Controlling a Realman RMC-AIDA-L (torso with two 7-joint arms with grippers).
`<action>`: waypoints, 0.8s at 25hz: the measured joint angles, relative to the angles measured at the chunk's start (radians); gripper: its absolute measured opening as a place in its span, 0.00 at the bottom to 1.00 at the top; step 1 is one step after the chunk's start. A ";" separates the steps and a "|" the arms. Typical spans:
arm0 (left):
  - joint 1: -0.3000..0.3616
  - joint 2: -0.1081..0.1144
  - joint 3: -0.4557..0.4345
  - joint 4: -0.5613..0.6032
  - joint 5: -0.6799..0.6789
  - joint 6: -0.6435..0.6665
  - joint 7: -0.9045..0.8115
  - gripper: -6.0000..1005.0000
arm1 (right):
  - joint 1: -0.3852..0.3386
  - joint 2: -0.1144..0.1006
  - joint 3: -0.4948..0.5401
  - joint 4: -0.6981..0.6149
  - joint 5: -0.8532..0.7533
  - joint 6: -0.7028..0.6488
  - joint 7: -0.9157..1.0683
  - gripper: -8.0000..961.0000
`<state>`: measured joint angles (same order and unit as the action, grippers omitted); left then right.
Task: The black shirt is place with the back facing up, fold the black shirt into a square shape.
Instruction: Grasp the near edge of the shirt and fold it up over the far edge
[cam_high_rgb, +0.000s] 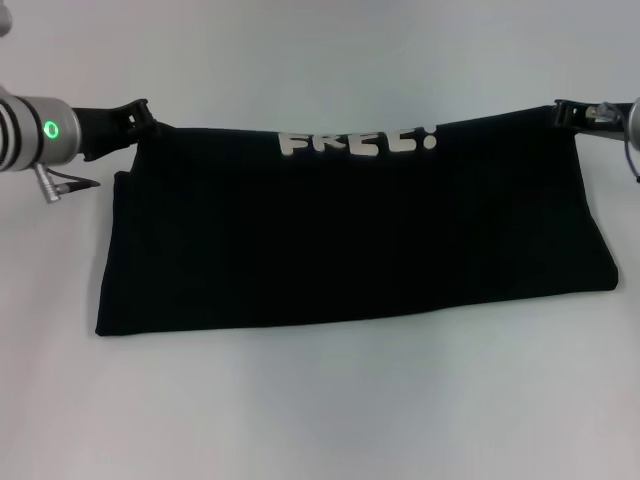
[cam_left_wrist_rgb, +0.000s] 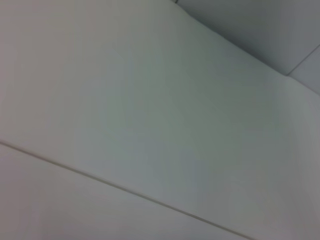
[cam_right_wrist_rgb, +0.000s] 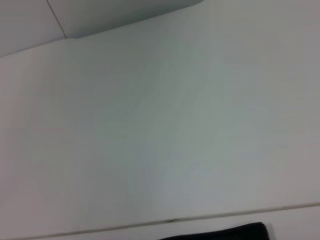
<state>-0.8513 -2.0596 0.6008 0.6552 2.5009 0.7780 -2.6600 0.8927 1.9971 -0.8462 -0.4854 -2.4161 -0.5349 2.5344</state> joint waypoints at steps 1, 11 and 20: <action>0.001 -0.010 0.001 0.000 0.000 -0.020 0.003 0.04 | 0.000 0.006 -0.008 0.007 0.000 0.023 0.000 0.07; -0.010 -0.030 0.030 -0.065 0.000 -0.131 0.008 0.04 | 0.029 0.026 -0.046 0.070 0.000 0.145 -0.010 0.07; -0.014 -0.039 0.031 -0.070 0.000 -0.132 0.026 0.06 | 0.032 0.023 -0.067 0.076 0.000 0.131 -0.019 0.07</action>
<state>-0.8652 -2.0987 0.6319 0.5848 2.5013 0.6458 -2.6335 0.9246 2.0201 -0.9132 -0.4099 -2.4161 -0.4039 2.5155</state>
